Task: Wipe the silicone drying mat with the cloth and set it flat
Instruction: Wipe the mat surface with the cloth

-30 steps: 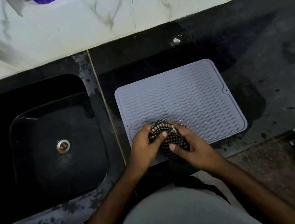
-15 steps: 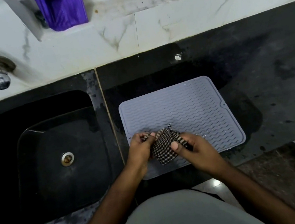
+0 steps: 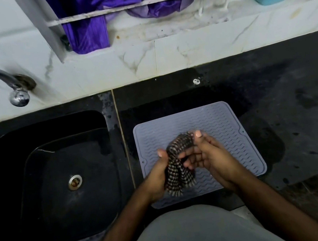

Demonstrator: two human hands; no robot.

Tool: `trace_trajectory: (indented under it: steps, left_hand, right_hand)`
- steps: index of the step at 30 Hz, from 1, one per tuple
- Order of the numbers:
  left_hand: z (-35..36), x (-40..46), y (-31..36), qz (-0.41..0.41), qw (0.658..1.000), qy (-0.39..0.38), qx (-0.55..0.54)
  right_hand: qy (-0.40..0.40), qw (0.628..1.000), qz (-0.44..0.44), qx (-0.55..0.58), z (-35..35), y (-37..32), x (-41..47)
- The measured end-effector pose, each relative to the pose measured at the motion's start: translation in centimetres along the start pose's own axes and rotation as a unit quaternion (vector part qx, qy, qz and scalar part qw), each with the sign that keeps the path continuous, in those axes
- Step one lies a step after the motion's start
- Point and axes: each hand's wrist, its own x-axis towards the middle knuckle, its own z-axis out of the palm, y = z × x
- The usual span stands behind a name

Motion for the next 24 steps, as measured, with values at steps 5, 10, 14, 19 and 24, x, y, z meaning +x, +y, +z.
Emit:
trace_trajectory:
  steps: [5,10,14,19,24]
  left_hand:
    - [0.2,0.4,-0.9,-0.057,0.977,0.078,-0.188]
    - [0.9,1.3,-1.3,-0.084,0.977,0.14,-0.139]
    - [0.2,1.3,-1.8,-0.102,0.973,0.133,-0.156]
    - [-2.1,0.3,-3.1,-0.122,0.98,0.128,-0.091]
    - [-6.1,-1.3,-4.8,-0.048,0.94,0.24,0.238]
  right_hand:
    - [0.012,0.962,-0.132,-0.237,-0.9,0.6,0.3]
    - [-0.089,0.877,-0.153,-0.446,0.8,5.2,-0.6]
    - [-0.114,0.888,-0.138,-0.424,1.7,6.7,-0.2]
    - [-0.04,0.935,-0.135,-0.325,0.2,8.1,1.9]
    - [0.155,0.944,-0.047,-0.287,-2.2,9.6,3.7]
